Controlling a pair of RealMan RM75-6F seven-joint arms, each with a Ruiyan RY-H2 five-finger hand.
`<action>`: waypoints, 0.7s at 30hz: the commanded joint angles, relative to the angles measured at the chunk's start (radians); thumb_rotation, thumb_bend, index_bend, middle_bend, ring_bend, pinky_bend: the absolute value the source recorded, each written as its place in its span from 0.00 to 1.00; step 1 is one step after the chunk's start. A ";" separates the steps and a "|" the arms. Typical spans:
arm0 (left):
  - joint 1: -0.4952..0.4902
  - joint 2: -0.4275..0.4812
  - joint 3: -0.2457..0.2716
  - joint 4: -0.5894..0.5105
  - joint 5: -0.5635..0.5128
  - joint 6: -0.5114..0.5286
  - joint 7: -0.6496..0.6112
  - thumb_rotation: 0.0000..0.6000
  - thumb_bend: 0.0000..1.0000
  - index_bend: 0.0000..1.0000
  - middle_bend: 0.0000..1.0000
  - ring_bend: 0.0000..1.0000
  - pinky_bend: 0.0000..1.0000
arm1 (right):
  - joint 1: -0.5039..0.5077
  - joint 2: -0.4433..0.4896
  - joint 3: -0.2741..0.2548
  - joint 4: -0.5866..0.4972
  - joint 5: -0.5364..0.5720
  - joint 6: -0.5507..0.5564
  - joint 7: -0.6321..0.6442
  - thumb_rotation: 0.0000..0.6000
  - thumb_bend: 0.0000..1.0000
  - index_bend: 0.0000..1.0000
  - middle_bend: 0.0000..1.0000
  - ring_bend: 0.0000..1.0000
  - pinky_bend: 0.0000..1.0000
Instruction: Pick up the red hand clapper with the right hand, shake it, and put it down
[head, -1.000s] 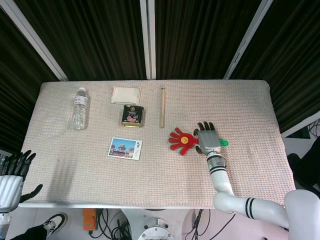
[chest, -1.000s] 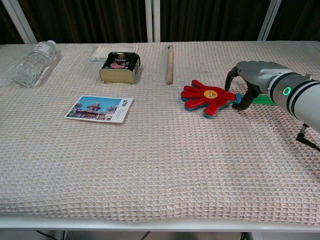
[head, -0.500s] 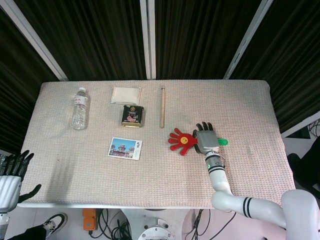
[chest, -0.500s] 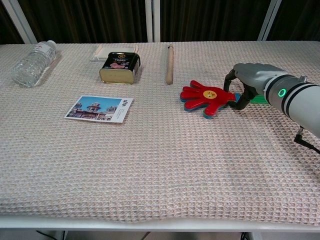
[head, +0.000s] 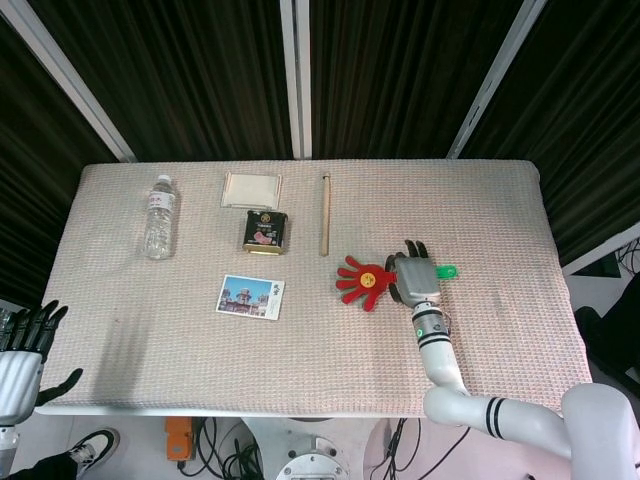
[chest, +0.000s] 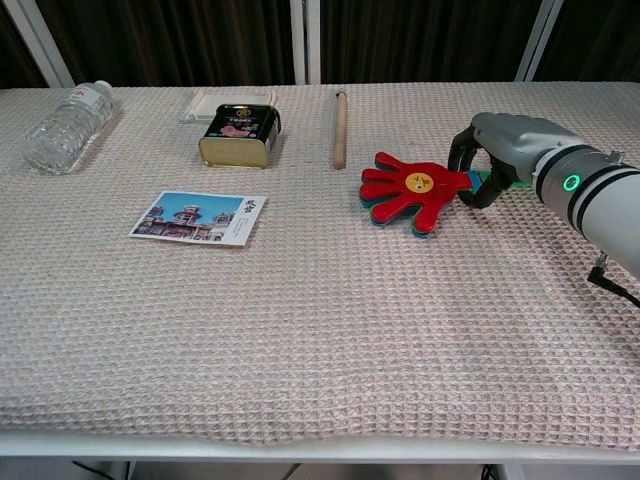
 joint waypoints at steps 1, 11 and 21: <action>0.000 -0.001 0.000 0.001 -0.001 -0.001 -0.002 1.00 0.18 0.04 0.00 0.00 0.00 | -0.031 0.008 0.004 0.002 -0.061 -0.004 0.099 1.00 0.41 0.82 0.53 0.26 0.32; -0.001 -0.002 0.000 0.000 0.003 0.000 0.000 1.00 0.18 0.04 0.00 0.00 0.00 | -0.098 0.012 0.001 0.053 -0.237 0.009 0.359 1.00 0.48 0.87 0.73 0.57 0.71; -0.003 -0.001 0.003 -0.007 0.006 -0.006 0.008 1.00 0.18 0.04 0.00 0.00 0.00 | -0.143 0.056 0.016 0.020 -0.376 0.032 0.576 1.00 0.48 0.95 0.83 0.76 0.88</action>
